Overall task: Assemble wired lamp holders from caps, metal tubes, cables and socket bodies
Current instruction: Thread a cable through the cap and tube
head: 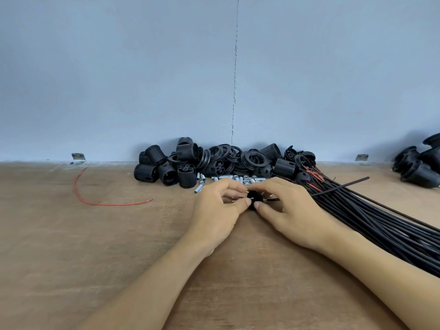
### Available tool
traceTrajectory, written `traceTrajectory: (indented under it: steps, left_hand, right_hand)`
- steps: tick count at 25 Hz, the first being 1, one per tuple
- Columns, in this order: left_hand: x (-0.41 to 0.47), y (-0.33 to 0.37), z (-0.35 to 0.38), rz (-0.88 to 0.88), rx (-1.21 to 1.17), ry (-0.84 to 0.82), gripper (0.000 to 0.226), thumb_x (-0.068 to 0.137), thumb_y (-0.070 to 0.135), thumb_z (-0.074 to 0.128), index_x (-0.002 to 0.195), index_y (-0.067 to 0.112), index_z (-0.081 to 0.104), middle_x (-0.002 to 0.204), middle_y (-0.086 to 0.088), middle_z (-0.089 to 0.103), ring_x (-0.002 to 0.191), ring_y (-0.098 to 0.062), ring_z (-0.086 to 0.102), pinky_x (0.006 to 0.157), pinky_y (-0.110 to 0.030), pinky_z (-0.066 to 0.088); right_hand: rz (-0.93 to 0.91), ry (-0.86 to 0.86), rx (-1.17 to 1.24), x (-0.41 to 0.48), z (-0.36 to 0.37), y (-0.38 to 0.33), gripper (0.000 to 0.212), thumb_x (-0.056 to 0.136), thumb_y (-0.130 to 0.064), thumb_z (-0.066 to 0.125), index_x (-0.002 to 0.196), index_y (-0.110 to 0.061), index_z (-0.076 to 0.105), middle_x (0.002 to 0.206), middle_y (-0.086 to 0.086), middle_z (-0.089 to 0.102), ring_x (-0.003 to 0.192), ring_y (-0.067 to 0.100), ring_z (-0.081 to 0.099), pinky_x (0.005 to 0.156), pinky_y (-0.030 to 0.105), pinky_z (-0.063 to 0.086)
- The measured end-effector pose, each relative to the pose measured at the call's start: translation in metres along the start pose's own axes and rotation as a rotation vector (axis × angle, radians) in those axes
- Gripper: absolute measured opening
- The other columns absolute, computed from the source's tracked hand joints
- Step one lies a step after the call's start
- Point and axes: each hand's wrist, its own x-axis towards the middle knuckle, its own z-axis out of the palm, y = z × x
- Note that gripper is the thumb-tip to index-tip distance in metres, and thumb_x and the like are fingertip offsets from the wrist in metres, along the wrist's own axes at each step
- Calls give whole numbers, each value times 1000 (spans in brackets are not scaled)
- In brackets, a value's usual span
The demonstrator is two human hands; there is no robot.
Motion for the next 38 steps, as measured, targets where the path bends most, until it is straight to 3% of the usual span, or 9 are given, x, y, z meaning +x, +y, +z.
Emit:
traceTrajectory:
  steps: [7, 10, 13, 16, 19, 22, 27, 34, 38]
  left_hand:
    - [4, -1, -7, -5, 26, -69, 30, 86, 4, 76, 99, 30, 70, 87, 12, 78, 87, -6, 73, 85, -24, 55]
    - [10, -3, -15, 101, 165, 32, 37, 85, -7, 63, 94, 29, 71, 87, 12, 76, 82, 1, 67, 74, -7, 46]
    - [19, -7, -28, 208, 471, 283, 38, 84, -7, 57, 104, 22, 73, 113, 10, 65, 93, -7, 59, 77, -7, 37]
    - [25, -16, -35, 115, 696, 285, 51, 88, 3, 60, 137, 16, 60, 152, -1, 40, 130, -25, 42, 102, -24, 32]
    - [25, -17, -36, 30, 789, 237, 60, 89, 10, 61, 147, 19, 49, 165, -2, 23, 137, -29, 34, 110, -35, 31]
    - [26, -17, -37, 3, 798, 256, 52, 90, 13, 62, 141, 20, 55, 162, 2, 32, 133, -30, 40, 107, -32, 31]
    - [25, -16, -38, 104, 642, 399, 40, 88, 4, 62, 127, 15, 64, 137, 1, 52, 125, -23, 47, 92, -18, 27]
    - [25, -16, -38, 98, 638, 396, 62, 91, 4, 61, 150, 11, 46, 136, -4, 45, 127, -23, 46, 100, -29, 37]
    - [26, -18, -41, 142, 572, 398, 54, 88, -7, 60, 140, 8, 59, 120, -2, 41, 100, -24, 55, 91, -15, 34]
  right_hand:
    - [35, -39, -85, 0, 1, 3, 42, 98, -22, 55, 136, -40, 60, 115, -15, 54, 106, 8, 55, 100, 44, 44]
    - [22, -29, -123, -1, 2, 4, 34, 101, -25, 54, 132, -35, 63, 119, -9, 58, 108, 13, 57, 97, 45, 46]
    - [44, -45, -111, -1, 2, 6, 31, 101, -30, 53, 130, -34, 65, 121, -10, 57, 110, 14, 57, 97, 44, 46]
    - [46, -51, -102, -1, 2, 8, 31, 101, -31, 53, 129, -33, 66, 121, -11, 56, 110, 13, 57, 97, 44, 47]
    - [57, -42, -80, -1, 2, 9, 31, 100, -32, 54, 128, -33, 67, 120, -13, 56, 110, 12, 58, 98, 42, 47]
    - [65, -35, -63, -1, 1, 9, 31, 99, -34, 54, 127, -34, 67, 119, -15, 56, 110, 11, 57, 98, 39, 48]
    - [67, -34, -59, -1, 1, 9, 31, 99, -35, 54, 126, -34, 68, 117, -16, 56, 109, 10, 58, 97, 39, 49]
    - [74, -37, -51, -1, -1, 7, 30, 99, -34, 55, 126, -33, 68, 117, -15, 56, 109, 9, 58, 97, 38, 49]
    - [71, -36, -49, -2, -1, 6, 28, 98, -30, 58, 123, -32, 70, 117, -14, 57, 108, 10, 58, 96, 37, 49]
